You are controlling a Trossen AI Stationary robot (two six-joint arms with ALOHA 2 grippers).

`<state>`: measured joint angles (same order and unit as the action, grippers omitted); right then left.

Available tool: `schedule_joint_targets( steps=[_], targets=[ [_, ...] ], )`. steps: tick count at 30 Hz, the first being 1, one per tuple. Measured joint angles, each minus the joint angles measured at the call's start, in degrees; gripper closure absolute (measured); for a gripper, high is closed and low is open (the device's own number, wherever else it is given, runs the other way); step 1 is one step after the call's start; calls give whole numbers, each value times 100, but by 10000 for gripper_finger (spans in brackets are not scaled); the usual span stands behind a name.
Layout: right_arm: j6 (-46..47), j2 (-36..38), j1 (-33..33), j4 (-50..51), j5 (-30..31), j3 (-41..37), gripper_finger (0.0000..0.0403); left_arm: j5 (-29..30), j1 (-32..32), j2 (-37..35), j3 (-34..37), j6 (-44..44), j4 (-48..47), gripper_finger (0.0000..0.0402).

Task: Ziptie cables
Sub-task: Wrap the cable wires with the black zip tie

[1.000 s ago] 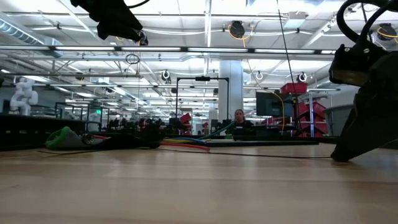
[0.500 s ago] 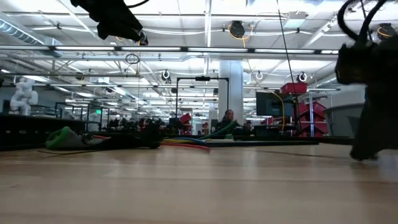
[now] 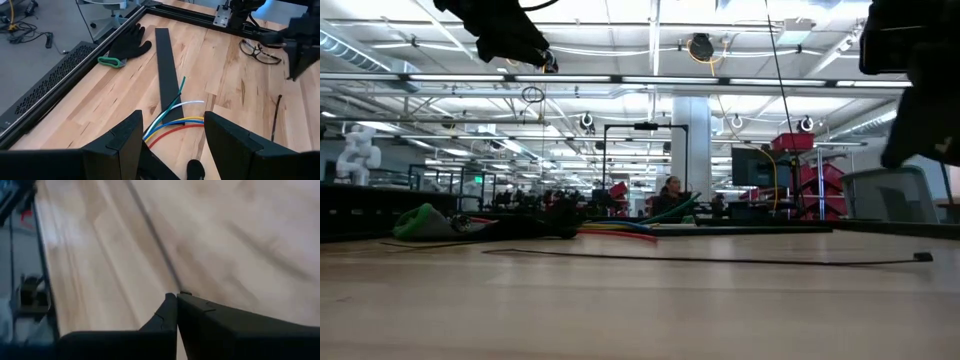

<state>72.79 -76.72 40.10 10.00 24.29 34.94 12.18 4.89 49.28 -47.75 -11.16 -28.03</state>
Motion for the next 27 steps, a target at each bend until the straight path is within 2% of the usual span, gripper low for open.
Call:
schedule_joint_targets(
  steps=[2, 5, 12, 16, 21, 27],
  targets=[
    [-192, -121, 20, -74, -321, 0, 396, 5, 0, 0, 0, 0, 0, 197],
    [-714, -383, 109, -151, -566, 2, 362, 5, 0, 0, 1, -4, -13, 197],
    [-887, -1040, 175, -202, -123, 4, 238, 7, 0, 0, 3, -39, -167, 197],
    [-1161, -1267, 56, -210, -47, 7, 188, 36, -2, 0, 3, -50, -166, 197],
    [-1281, -1393, 56, -347, -82, 23, 182, 102, -2, 0, 3, -52, -164, 197],
    [-1374, -1584, 57, -451, -191, 30, 233, 235, 0, 0, 3, -50, -166, 197]
  ],
)
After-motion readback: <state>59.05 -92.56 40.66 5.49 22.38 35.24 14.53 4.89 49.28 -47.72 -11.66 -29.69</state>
